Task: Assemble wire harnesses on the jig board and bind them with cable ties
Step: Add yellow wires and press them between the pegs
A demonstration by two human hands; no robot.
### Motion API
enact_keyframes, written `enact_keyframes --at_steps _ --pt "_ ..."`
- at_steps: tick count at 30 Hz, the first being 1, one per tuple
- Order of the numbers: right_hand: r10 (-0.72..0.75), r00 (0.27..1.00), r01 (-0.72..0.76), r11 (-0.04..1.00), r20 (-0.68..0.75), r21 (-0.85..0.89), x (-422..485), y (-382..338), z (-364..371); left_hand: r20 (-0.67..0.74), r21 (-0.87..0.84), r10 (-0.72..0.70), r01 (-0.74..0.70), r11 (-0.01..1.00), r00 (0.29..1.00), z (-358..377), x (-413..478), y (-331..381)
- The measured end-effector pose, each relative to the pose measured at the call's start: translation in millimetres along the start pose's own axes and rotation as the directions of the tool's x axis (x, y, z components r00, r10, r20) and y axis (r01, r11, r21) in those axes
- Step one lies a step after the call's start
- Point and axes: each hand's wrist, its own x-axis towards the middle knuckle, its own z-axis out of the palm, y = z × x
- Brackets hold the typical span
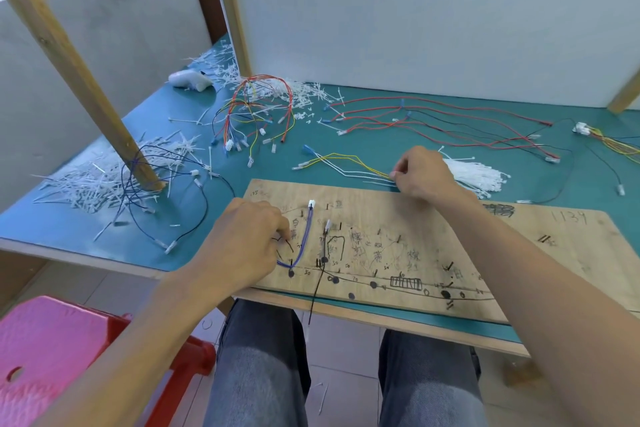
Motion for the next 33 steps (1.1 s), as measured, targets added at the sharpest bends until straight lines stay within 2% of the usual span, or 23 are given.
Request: enact_keyframes --at_steps 2,5,10,13,17,21,27,33 --pt "0.012 1.000 -0.012 0.998 -0.009 0.056 4.8 1.8 -0.6 -0.008 -0.019 -0.012 0.012 1.000 1.000 0.2 0.3 0.4" --pt "0.045 0.994 -0.024 0.978 -0.096 0.207 10.0 3.7 -3.0 0.010 -0.041 -0.027 0.027 0.999 1.000 0.1 0.4 -0.2" --pt "0.074 0.961 0.078 0.853 -0.267 0.517 12.0 3.9 -5.9 0.008 -0.076 -0.039 0.040 0.996 0.999 0.0 -0.7 -0.7" --pt "0.137 0.942 0.119 0.717 -0.305 0.687 15.1 -2.4 -10.9 -0.005 -0.089 -0.043 0.042 0.995 0.999 -0.2 -1.4 0.2" --pt "0.167 0.949 0.177 0.418 -0.267 0.891 17.4 -14.6 -21.5 -0.023 -0.101 -0.051 0.049 0.994 0.998 -1.0 -2.5 1.7" --pt "0.157 0.949 0.232 0.232 -0.272 0.945 16.3 -24.7 -36.2 -0.032 -0.113 -0.045 0.041 0.993 0.998 -1.3 -3.9 1.9" --pt "0.150 0.907 0.372 0.150 -0.393 0.916 6.9 -36.0 -56.4 -0.027 -0.122 -0.045 0.042 0.992 0.999 -0.5 -4.6 1.8" --pt "0.289 0.865 0.418 0.038 -0.411 0.907 8.5 -44.6 -71.0 -0.035 -0.124 -0.047 0.042 0.991 0.998 0.8 -5.4 1.4"
